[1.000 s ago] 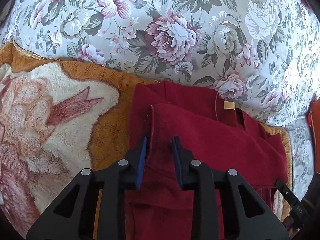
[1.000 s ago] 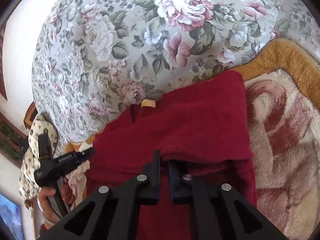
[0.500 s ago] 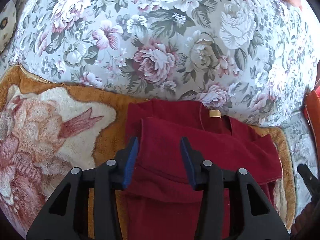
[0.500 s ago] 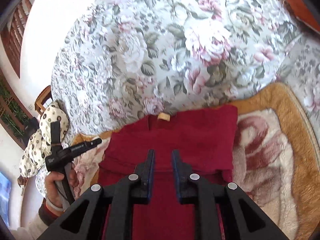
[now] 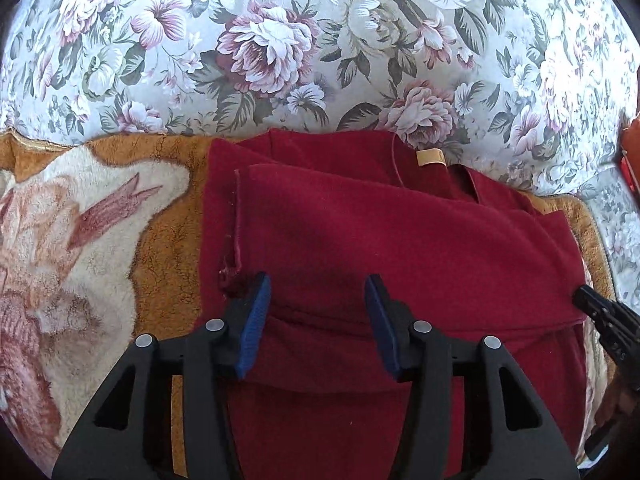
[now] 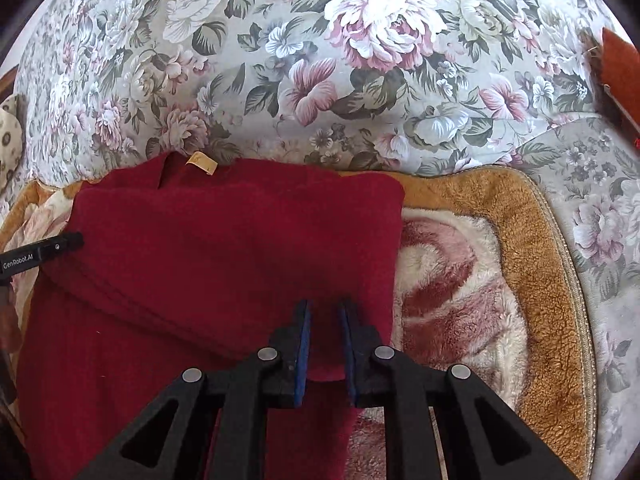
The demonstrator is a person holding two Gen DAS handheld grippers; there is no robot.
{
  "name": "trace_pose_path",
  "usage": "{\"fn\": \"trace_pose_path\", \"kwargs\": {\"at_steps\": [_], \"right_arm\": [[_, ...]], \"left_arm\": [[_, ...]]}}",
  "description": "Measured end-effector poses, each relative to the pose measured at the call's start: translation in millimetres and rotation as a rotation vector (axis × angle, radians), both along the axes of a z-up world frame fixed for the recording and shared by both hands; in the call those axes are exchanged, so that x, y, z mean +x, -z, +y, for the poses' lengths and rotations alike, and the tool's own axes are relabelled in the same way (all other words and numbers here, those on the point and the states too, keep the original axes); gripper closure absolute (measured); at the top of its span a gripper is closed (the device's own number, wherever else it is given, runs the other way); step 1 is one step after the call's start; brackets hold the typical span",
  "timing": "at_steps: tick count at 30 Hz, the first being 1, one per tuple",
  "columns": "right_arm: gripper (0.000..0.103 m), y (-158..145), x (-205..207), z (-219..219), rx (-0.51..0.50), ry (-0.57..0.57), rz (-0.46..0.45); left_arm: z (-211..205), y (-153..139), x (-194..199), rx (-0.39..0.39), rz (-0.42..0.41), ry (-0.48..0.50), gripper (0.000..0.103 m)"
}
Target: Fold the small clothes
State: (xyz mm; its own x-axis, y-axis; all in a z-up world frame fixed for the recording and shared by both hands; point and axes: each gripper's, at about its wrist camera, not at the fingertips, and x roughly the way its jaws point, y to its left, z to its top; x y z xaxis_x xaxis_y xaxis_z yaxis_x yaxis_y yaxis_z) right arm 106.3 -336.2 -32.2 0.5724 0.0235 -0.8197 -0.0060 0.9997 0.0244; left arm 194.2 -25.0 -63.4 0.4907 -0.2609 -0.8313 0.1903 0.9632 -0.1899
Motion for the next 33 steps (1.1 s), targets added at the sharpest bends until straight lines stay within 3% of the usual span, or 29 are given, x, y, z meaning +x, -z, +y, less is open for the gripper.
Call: {"fn": "trace_pose_path", "kwargs": {"at_steps": [5,9,10,17,21,22,24,27,33], "right_arm": [[0.088,-18.2,-26.3,4.2,0.063,-0.039,-0.048],[0.088,9.7,-14.8,2.0,0.028,-0.014,0.06],[0.088,10.5,-13.9,0.8,0.039,-0.011,0.046],[0.086,-15.6,-45.1,6.5,0.128,-0.009,0.016],[0.075,-20.7,-91.5,14.2,0.219,-0.031,0.032],[0.075,-18.5,-100.5,16.6,0.231,-0.042,0.048],[0.075,-14.4,-121.9,23.3,0.183,-0.046,0.085],[0.075,-16.4,-154.1,26.6,0.114,-0.036,0.076],[0.063,-17.6,-216.2,3.4,0.235,0.011,0.071]], "left_arm": [[10.4,-6.5,-13.6,-0.028,0.007,-0.021,0.055],[10.2,4.5,-17.4,-0.014,0.02,-0.027,0.055],[10.3,5.7,-18.6,-0.016,0.01,-0.03,0.055],[22.6,-10.7,-49.7,-0.039,0.016,-0.046,0.055],[40.4,-21.3,-89.6,-0.085,0.064,-0.043,0.054],[42.1,-23.5,-99.9,-0.089,0.063,-0.039,0.05],[49.1,-27.1,-126.4,-0.103,0.074,-0.029,0.042],[58.1,-30.0,-168.0,-0.136,0.086,-0.022,0.041],[58.4,-12.0,-224.2,-0.129,0.112,0.002,0.037]]}}
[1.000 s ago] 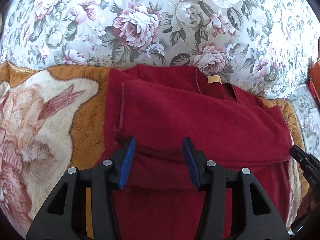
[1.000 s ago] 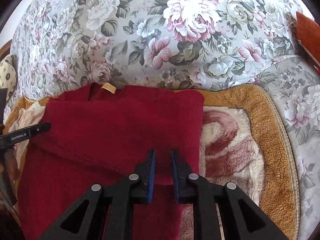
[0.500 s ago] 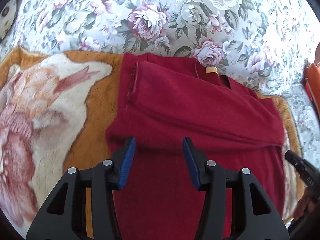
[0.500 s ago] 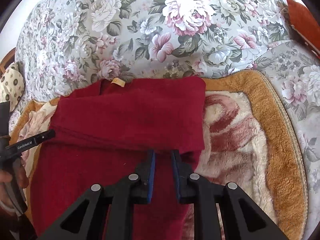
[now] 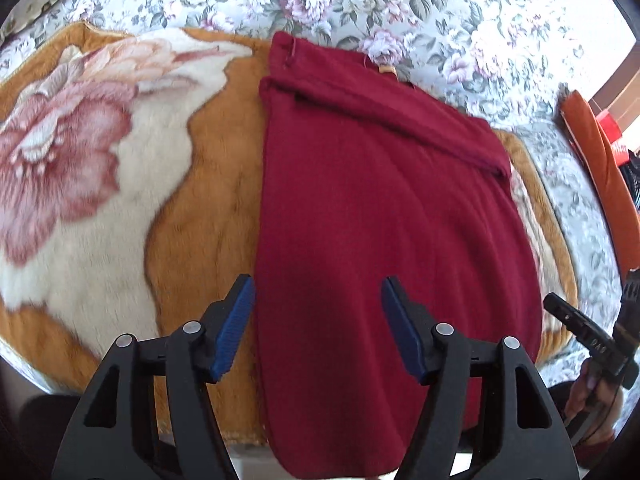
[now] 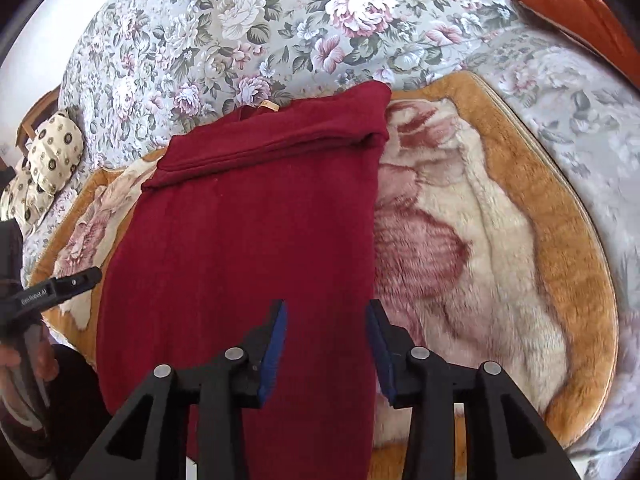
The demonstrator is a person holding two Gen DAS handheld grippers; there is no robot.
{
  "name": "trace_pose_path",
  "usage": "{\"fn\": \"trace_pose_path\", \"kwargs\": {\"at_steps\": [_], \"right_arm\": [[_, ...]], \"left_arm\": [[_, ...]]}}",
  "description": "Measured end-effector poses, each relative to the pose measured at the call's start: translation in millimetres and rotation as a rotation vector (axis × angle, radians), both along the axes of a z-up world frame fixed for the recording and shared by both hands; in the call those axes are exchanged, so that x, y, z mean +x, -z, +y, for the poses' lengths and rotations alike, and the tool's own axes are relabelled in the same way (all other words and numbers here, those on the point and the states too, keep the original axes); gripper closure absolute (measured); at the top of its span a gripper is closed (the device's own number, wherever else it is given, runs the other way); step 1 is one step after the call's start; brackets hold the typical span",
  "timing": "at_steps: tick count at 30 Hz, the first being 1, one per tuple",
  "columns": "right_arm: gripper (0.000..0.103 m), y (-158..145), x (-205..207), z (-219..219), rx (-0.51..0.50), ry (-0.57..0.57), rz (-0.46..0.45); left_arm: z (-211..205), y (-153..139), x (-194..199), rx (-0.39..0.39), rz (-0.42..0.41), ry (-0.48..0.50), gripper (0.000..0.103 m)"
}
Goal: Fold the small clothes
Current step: 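Grasp the sweater hem with the left tool and lift it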
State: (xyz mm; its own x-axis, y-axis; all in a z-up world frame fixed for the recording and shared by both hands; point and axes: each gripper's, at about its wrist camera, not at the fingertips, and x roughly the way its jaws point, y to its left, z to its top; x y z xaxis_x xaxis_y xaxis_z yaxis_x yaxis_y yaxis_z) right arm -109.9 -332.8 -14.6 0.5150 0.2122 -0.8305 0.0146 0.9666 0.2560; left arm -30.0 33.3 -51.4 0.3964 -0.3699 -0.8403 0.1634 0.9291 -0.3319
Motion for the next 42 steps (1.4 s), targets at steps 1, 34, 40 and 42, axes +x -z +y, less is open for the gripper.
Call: {"fn": "trace_pose_path", "kwargs": {"at_steps": [1,34,40,42], "right_arm": [[0.063,2.2,-8.0,-3.4,0.017,0.004,0.012],[0.082,47.4,-84.4,-8.7,0.146,-0.046,0.071],[0.093,25.0,-83.2,-4.2,0.246,-0.11,0.021],[0.093,11.2,-82.6,-8.0,0.314,-0.116,-0.018]], "left_arm": [[-2.6,6.0,-4.0,0.005,0.015,0.007,0.037],[6.1,30.2,-70.8,0.065,0.053,0.023,0.027],[11.6,20.3,-71.3,-0.046,0.07,0.069,0.091],[13.9,10.7,-71.1,-0.069,0.063,0.079,0.093]]}}
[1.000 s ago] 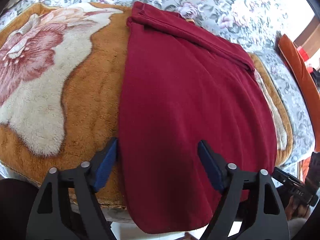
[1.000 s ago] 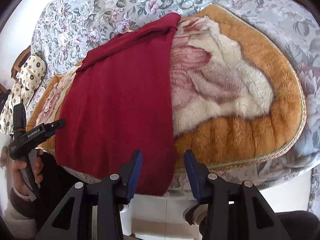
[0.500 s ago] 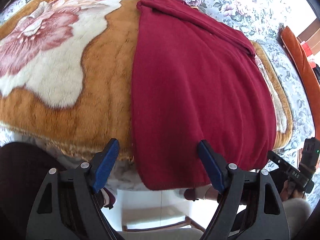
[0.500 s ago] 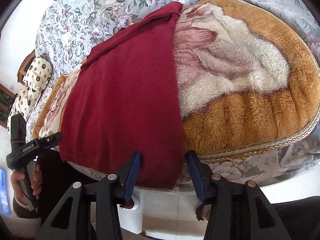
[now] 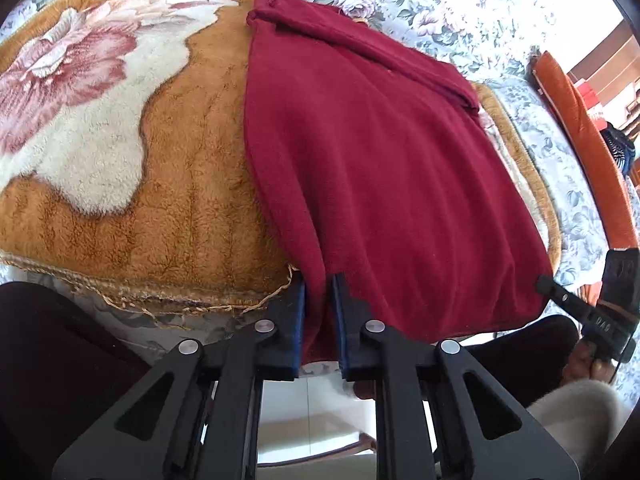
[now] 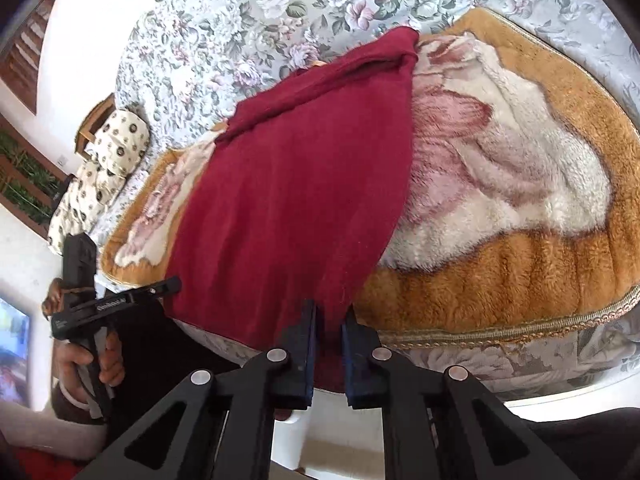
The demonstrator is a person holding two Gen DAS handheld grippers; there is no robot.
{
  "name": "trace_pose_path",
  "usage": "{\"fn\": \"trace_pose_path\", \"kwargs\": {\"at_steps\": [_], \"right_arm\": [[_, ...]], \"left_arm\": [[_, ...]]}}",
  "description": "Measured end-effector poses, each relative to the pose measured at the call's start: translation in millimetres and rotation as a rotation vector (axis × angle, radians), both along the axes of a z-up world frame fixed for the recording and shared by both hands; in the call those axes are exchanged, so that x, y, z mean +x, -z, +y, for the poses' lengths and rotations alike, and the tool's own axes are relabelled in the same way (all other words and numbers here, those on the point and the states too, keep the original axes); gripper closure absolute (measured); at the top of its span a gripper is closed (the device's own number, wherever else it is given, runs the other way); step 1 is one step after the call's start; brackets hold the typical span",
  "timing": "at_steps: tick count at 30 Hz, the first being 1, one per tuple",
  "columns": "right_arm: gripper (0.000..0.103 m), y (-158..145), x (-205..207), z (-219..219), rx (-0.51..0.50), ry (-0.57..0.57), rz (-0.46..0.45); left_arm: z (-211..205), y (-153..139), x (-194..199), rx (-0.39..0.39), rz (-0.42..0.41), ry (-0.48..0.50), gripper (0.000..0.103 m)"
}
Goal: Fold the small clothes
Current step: 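Grasp the sweater hem with the left tool and lift it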
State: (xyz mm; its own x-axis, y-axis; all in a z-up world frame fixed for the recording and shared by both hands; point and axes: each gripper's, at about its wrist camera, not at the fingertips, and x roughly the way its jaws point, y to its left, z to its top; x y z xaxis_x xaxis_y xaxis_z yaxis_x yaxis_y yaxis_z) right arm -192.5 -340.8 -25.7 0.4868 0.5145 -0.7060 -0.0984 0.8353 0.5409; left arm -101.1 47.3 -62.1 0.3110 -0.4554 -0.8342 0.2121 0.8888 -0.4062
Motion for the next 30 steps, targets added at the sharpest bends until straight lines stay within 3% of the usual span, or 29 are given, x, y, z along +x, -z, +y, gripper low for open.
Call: {"fn": "trace_pose_path", "kwargs": {"at_steps": [1,7,11,16,20,23,28,29,30], "right_arm": [[0.093,-9.2,1.5,-2.0,0.037,0.002,-0.024],[0.093,-54.9,39.9,-7.1,0.143,-0.011,-0.162],[0.094,-78.8,84.7,-4.1,0.129,0.012,-0.241],[0.102,-100.2,155.8,-14.4,0.108,0.08,-0.302],[0.103,-103.7,195.4,-30.2,0.131,0.14,-0.283],[0.102,-96.8,192.2,-30.4,0.148,0.11,-0.277],[0.098,-52.4,159.0,-24.2,0.041,0.08,-0.09],[0.09,-44.0,146.9,-22.9,0.004,0.073,-0.058],[0.073,-38.6,134.9,-21.3,-0.019,0.06,-0.034]], "left_arm": [[2.0,-6.8,0.8,-0.024,-0.005,0.003,0.097],[9.3,-49.0,33.1,-0.102,-0.061,0.006,0.097],[6.7,-63.4,66.6,-0.086,-0.101,-0.023,0.1],[0.8,-80.7,129.7,-0.091,-0.145,-0.065,0.1],[5.5,-89.2,143.7,-0.128,-0.155,-0.051,0.1],[4.6,-80.7,128.1,-0.057,-0.15,0.002,0.099],[4.1,-39.6,95.6,0.023,-0.022,0.017,0.097],[5.5,-30.9,87.6,0.028,0.003,0.014,0.09],[5.7,-21.5,78.7,0.037,0.026,0.01,0.08]]}}
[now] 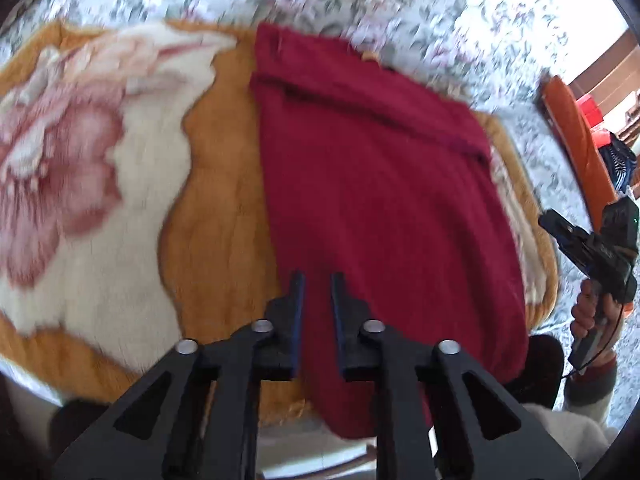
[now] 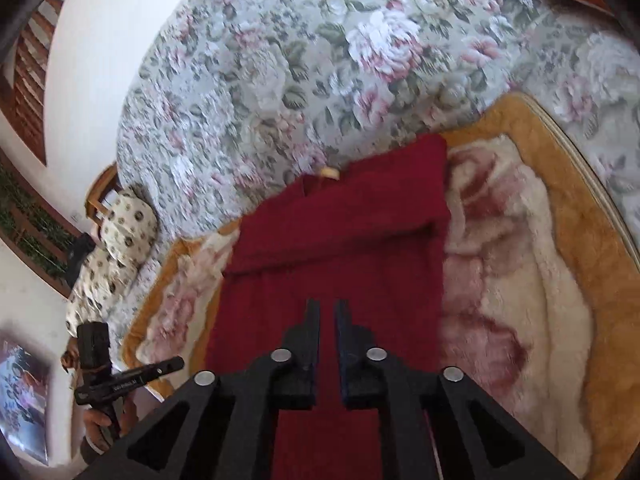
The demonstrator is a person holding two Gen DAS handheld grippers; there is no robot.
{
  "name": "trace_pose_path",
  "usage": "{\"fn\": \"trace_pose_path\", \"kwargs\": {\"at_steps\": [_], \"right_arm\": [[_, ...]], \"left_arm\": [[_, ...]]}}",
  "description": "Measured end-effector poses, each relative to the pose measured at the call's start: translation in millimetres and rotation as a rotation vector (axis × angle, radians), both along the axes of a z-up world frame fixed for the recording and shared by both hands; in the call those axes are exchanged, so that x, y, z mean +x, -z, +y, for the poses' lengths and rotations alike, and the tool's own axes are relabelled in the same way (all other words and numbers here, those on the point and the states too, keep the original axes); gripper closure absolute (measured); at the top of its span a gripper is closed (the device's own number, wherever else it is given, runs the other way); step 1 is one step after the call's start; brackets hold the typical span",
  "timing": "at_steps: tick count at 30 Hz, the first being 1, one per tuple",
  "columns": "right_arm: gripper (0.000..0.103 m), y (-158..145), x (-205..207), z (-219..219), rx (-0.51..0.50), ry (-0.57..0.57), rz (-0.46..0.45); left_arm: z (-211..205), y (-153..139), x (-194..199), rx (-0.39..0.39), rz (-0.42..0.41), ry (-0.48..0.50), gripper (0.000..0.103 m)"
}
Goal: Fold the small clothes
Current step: 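Grasp the sweater hem with the left tool and lift it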
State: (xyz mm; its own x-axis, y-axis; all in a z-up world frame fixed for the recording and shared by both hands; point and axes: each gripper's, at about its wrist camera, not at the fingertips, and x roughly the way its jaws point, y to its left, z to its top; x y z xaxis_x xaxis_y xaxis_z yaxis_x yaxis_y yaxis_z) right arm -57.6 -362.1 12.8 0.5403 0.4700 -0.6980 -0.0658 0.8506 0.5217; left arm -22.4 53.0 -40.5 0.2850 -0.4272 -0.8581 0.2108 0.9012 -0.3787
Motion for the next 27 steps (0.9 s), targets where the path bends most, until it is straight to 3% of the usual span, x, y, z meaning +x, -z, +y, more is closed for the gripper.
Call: {"fn": "trace_pose_path", "kwargs": {"at_steps": [1,2,8,10,14,20,21,22,24,25,27], "right_arm": [[0.064,4.9,-11.1,1.5,-0.019,-0.016,0.028],[0.059,9.7,-23.2,2.3,-0.038,-0.033,0.058],[0.058,23.0,-78.9,-9.3,-0.053,-0.026,0.157],[0.058,27.7,-87.7,-10.4,-0.064,-0.031,0.183],[0.058,40.6,-101.4,-10.5,-0.043,-0.049,0.222],[0.058,58.8,-106.9,-1.0,-0.005,-0.067,0.251],[0.058,59.8,-106.1,3.3,-0.001,-0.081,0.248],[0.061,60.4,-105.6,7.1,-0.009,-0.096,0.246],[0.088,56.8,-105.6,15.4,-0.024,-0.134,0.226],[0.092,52.0,-106.1,18.8,-0.017,-0.155,0.203],[0.092,37.9,-107.1,22.6,0.012,-0.186,0.143]], "left_arm": [[-1.3,6.1,-7.7,0.009,0.013,0.002,0.07],[-2.5,11.0,-16.4,0.013,0.022,0.007,0.067],[-3.1,26.8,-46.8,0.011,0.042,-0.039,0.061],[-6.9,26.7,-54.3,0.006,0.035,-0.031,0.05],[-21.7,31.5,-61.0,-0.004,0.062,0.017,0.048],[-23.5,32.8,-56.0,-0.013,0.062,-0.006,0.045],[-23.7,32.1,-55.9,-0.004,0.054,-0.001,0.052],[-23.3,32.1,-57.2,0.013,0.044,0.0,0.065],[-17.1,32.2,-58.8,0.047,0.031,-0.008,0.083],[-13.0,31.5,-58.7,0.03,0.033,-0.015,0.098],[-4.4,27.8,-58.8,-0.052,0.053,-0.015,0.098]]}}
